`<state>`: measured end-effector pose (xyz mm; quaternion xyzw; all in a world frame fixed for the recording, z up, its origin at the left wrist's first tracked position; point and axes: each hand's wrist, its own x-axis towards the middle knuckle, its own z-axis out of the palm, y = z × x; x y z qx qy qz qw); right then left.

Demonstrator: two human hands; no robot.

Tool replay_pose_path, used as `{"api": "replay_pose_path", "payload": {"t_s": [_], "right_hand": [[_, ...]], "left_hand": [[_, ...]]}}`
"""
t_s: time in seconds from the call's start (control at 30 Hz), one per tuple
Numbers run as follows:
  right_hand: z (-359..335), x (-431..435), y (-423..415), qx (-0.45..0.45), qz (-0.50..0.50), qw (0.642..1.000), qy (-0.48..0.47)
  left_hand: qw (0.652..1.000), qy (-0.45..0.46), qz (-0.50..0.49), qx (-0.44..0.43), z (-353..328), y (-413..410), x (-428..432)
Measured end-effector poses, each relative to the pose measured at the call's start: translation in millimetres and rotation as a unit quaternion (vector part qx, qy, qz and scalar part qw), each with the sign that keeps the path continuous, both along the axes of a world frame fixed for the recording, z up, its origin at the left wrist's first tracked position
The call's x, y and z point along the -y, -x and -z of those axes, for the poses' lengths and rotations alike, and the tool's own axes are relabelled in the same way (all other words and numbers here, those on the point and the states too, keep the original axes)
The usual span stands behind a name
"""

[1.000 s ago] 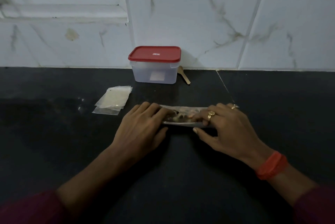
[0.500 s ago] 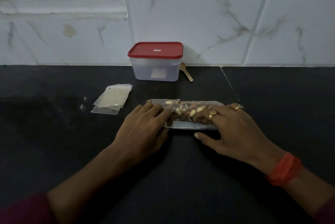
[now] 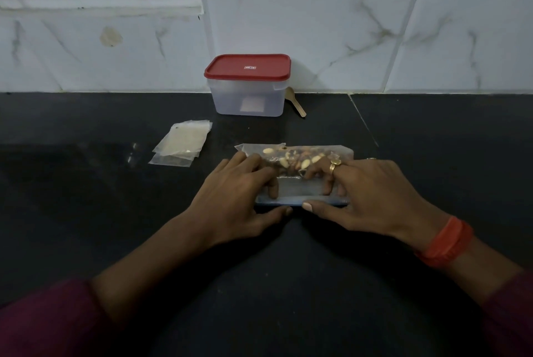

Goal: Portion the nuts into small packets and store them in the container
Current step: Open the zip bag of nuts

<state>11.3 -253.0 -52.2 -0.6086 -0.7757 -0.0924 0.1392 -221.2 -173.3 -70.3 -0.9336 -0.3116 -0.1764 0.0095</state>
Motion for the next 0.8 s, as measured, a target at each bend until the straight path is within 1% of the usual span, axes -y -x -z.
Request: {"api": "replay_pose_path", "payload": {"t_s": [0.07, 0.1, 0.17, 0.23, 0.37, 0.43, 0.5, 0.6, 0.7, 0.8], "right_hand": [[-3.4, 2.2, 0.8, 0.002, -0.002, 1.000, 0.011], [-5.7, 2.7, 1.2, -0.003, -0.005, 0.999, 0.034], [-7.8, 2.2, -0.3, -0.021, -0.016, 0.996, 0.080], [-9.3, 2.5, -3.5, -0.048, -0.029, 0.994, 0.095], [-12.8, 6.2, -10.1, -0.127, -0.056, 0.981, 0.139], [-15.0, 6.8, -9.3, -0.126, -0.060, 0.976, 0.168], [-15.2, 7.0, -7.9, -0.131, -0.074, 0.965, 0.213], [-17.5, 8.0, -7.2, -0.198, -0.114, 0.935, 0.272], [-19.6, 8.7, -6.1, -0.257, -0.138, 0.912, 0.289], [-17.0, 9.3, -4.0, -0.272, -0.146, 0.908, 0.283]], "left_hand": [[1.000, 0.008, 0.006, 0.002, -2.2, 0.1, 2.5], [1.000, 0.011, 0.005, 0.002, -3.6, 0.0, 3.1], [1.000, 0.022, 0.001, 0.006, -6.4, 0.1, 4.7], [0.999, 0.041, 0.005, 0.010, -7.7, 0.4, 5.7], [0.992, 0.118, 0.027, 0.030, -11.8, 2.5, 8.3], [0.988, 0.151, 0.038, 0.015, -14.9, 3.7, 9.8], [0.979, 0.197, 0.051, -0.007, -18.2, 3.7, 11.6], [0.954, 0.286, 0.086, 0.008, -22.4, 3.2, 14.1], [0.947, 0.302, 0.111, 0.011, -25.9, 4.2, 16.3], [0.944, 0.305, 0.123, -0.015, -27.6, 6.4, 15.9]]}}
